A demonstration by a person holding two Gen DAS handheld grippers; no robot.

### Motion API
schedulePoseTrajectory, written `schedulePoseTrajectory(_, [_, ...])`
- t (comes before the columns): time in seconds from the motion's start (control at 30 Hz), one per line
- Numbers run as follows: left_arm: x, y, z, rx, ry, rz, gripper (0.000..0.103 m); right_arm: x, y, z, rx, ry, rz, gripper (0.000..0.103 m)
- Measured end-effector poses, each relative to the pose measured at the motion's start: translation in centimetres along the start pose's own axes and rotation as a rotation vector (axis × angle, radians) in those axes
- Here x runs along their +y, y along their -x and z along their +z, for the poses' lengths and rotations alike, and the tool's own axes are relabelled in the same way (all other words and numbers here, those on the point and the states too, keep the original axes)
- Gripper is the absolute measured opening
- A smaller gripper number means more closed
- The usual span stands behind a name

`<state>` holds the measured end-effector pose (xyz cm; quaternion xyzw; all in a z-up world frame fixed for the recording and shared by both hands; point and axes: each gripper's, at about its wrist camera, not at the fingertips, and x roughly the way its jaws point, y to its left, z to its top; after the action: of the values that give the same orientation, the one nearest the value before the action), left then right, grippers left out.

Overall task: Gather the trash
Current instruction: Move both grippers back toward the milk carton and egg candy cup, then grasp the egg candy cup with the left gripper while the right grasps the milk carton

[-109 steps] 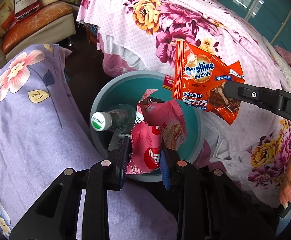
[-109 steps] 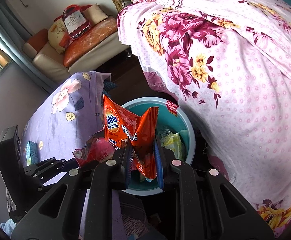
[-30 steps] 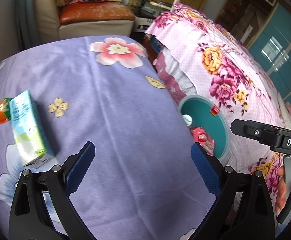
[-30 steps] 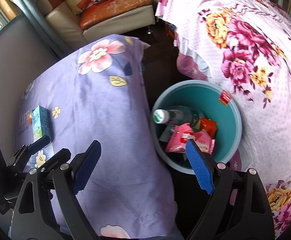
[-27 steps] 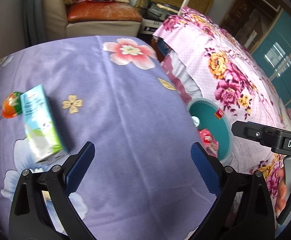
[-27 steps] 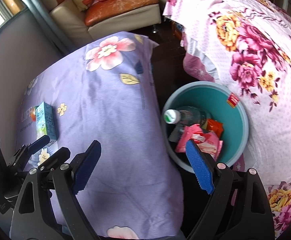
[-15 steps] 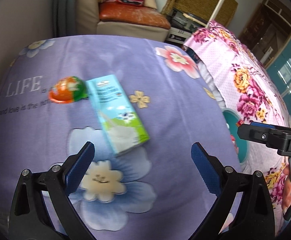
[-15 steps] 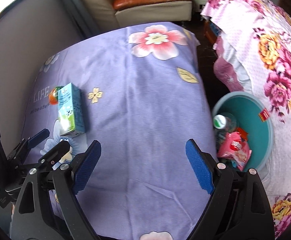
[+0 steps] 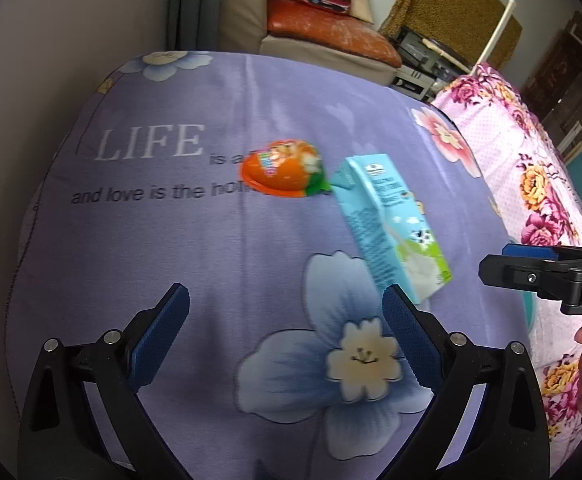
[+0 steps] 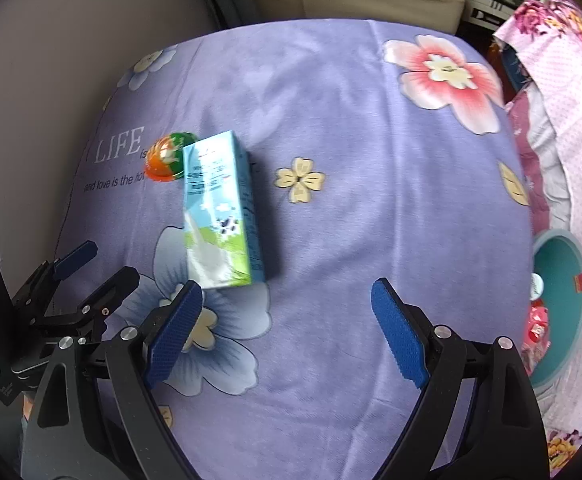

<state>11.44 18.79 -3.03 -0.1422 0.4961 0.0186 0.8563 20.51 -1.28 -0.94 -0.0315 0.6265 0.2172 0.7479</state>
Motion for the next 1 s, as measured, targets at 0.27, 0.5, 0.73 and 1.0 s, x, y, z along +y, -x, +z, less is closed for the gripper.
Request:
schedulePoseTrajectory(0.27, [3.1, -0.4, 0.2, 0.008, 0.019, 0.036, 0.097, 2.9, -2.9, 2.2, 0.03, 0.045, 0.026, 0.082])
schedulePoseTrajectory(0.5, [4.6, -1.1, 0.6, 0.019, 0.05, 0.044, 0.097, 4.2, -5.1, 4.1, 0.027, 0.053, 0.041, 0.073])
schedulePoseTrajectory(0.73, [4.6, -2.1, 1.3, 0.035, 0.044, 0.051, 0.097, 4.7, -7.1, 5.1, 0.048, 0.079, 0.041, 0.049])
schedulePoseTrajectory(1.0, [2.0, -4.3, 4.9, 0.043, -0.08, 0.022, 0.097, 2.0, -3.8, 5.5, -0.029, 0.05, 0.057, 0.049])
